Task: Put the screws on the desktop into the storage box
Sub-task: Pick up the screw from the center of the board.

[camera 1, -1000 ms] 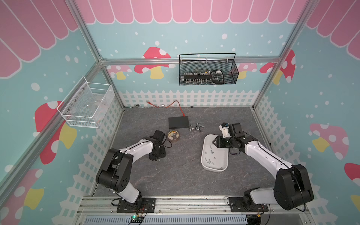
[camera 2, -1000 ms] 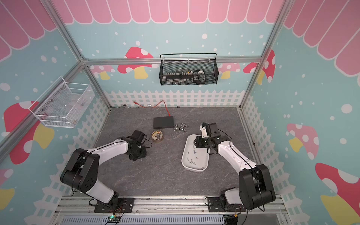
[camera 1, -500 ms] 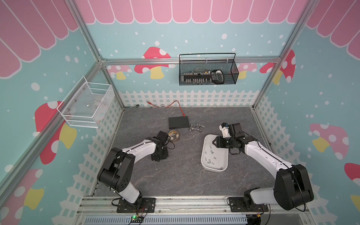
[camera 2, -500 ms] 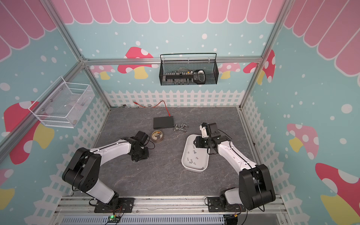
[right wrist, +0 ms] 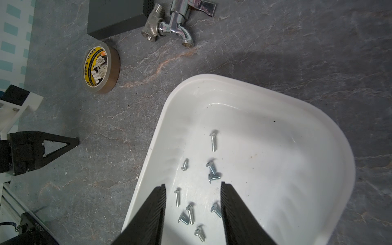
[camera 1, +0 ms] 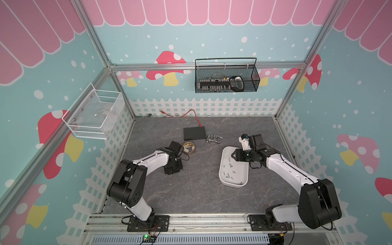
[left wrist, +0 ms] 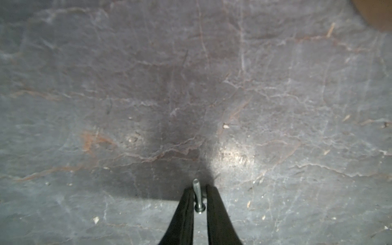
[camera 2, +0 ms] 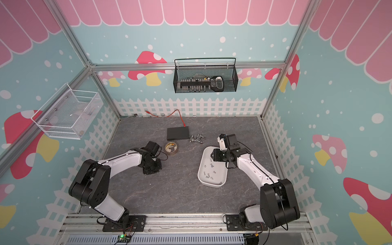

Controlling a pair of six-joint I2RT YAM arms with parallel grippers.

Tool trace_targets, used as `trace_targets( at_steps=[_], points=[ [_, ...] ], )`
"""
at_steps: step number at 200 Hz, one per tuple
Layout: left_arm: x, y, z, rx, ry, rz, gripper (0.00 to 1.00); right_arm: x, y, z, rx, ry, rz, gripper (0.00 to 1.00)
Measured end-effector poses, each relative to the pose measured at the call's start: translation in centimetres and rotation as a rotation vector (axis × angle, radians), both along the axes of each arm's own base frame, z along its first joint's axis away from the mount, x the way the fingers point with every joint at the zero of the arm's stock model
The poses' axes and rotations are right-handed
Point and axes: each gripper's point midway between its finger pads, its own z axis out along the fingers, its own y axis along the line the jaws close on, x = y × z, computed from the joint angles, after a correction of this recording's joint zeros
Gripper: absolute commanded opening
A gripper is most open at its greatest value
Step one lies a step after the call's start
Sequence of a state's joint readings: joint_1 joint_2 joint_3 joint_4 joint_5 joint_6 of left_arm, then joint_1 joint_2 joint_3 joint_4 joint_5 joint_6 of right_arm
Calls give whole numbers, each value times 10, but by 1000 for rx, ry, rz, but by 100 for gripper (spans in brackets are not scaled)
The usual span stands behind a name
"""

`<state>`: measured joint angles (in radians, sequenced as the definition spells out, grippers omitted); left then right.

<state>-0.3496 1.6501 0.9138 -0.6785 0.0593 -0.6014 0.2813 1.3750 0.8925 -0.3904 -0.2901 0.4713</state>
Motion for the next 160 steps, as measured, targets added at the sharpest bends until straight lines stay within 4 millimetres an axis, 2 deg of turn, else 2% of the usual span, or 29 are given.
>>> trace_targets(
  at_steps=[24,95,121,141,160],
  points=[
    [0,-3,0,-5,-3,-5,0,0,0,0,0,0,0,48],
    [1,-4,3,-10,-13,-8,0,0,1,1,4,-1,2,48],
    [-3,-16,7,-50,-11,-33,0,-1,1,1,6,0,4,48],
    [-6,-30,18,-108,-26,-62,0,-1,1,1,6,0,4,48],
    [-5,-41,38,-169,-72,-82,0,-1,1,1,6,0,4,48]
  ],
)
